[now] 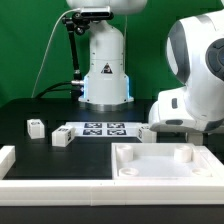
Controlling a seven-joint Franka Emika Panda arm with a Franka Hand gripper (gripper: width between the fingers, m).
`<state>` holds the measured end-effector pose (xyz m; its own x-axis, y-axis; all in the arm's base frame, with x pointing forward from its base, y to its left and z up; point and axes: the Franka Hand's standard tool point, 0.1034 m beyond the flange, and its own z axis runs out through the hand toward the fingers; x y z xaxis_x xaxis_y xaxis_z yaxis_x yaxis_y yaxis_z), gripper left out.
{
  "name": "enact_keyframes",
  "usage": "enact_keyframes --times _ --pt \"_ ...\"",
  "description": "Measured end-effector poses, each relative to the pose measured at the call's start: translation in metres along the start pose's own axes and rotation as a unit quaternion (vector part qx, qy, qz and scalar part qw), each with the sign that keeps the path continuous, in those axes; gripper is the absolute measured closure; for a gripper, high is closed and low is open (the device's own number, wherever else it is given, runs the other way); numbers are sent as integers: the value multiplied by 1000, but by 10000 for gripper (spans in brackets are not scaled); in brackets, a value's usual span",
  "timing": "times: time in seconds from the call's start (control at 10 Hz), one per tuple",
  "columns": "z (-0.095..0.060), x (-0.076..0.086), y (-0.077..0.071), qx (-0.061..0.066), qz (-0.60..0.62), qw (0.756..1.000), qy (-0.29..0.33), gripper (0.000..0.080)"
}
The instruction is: Assemble one leg
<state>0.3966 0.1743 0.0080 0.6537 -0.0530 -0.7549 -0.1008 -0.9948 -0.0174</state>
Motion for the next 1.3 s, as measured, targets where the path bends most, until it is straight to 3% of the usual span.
enact_keyframes --times 0.2,0.8,1.3 --pt "0 0 0 0 0 1000 0 514" --pt "-3 -2 2 -3 -4 1000 -3 514" --pt "-69 -28 18 1 2 1000 -6 512"
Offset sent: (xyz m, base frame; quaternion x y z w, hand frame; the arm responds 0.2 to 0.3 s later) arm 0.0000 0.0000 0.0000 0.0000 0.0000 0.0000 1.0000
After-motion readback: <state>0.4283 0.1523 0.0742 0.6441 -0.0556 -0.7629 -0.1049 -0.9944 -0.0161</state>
